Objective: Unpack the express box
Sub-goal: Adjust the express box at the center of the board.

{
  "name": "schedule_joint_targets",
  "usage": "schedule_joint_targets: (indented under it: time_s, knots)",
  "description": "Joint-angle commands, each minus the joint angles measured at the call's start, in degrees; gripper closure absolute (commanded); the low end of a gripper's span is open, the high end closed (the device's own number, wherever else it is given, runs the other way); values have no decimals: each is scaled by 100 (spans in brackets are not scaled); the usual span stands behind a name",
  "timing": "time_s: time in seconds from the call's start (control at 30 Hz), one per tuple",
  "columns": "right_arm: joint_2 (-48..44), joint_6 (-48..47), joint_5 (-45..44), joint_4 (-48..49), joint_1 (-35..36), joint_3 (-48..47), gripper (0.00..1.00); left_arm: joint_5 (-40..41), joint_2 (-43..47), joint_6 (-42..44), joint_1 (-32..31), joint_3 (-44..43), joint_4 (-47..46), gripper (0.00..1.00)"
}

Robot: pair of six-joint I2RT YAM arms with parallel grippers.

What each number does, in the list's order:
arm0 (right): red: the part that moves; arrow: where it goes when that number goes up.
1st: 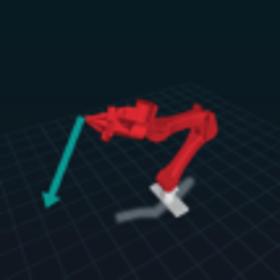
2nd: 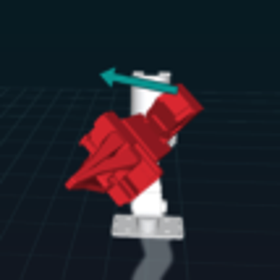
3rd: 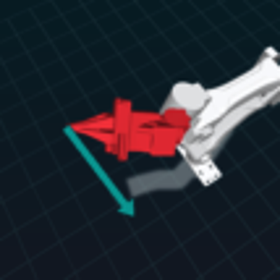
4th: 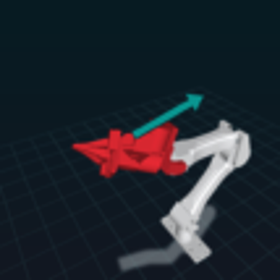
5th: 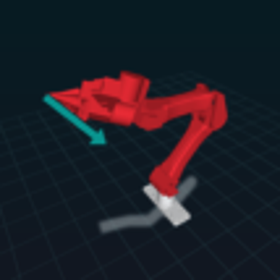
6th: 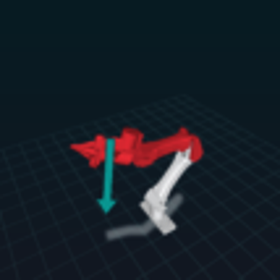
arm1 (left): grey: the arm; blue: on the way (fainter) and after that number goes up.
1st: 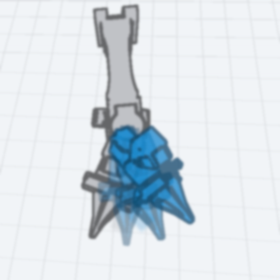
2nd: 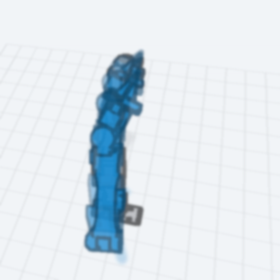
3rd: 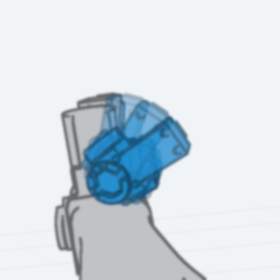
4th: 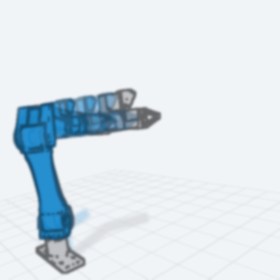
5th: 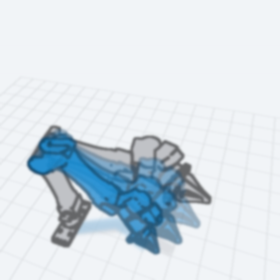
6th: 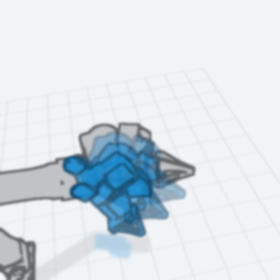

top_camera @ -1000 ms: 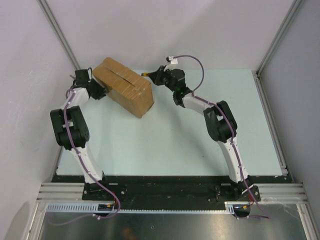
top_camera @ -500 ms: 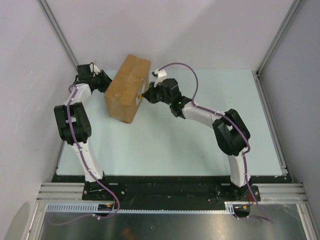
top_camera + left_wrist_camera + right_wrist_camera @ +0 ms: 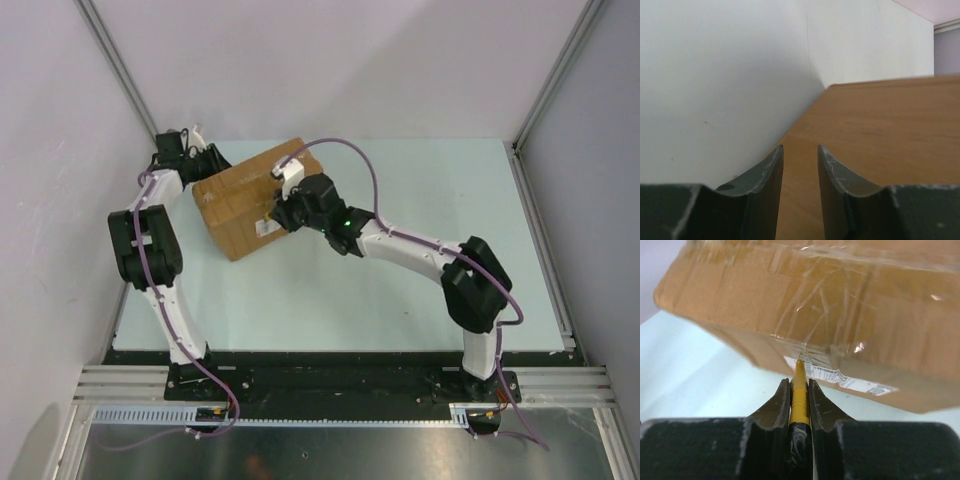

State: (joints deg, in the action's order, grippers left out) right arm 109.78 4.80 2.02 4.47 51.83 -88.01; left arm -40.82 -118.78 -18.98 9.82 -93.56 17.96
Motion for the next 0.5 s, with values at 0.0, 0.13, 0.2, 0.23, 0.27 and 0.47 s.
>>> schedule_joint_targets:
  time_s: [0.0, 0.13, 0.2, 0.23, 0.27, 0.47]
  knots:
    - [-1026, -260, -361, 80, -191, 38, 100, -93, 566, 176, 19, -609, -47, 61]
    - [-1537, -102, 104, 72, -209, 134, 100, -32, 759, 53, 11, -1093, -47, 59]
    - [-1722, -41, 88, 98, -244, 205, 100, -14, 874, -52, -7, -1305, -55, 58]
    - [-1888, 3, 27, 176, -287, 257, 100, 3, 944, -70, -42, -1357, -47, 58]
    - [-1951, 91, -104, 229, -349, 380, 100, -5, 1058, -79, -68, -1402, -47, 58]
    - [-1715, 908, -616, 625, -1315, 574, 100, 362, 1366, 140, -463, -1367, -38, 54]
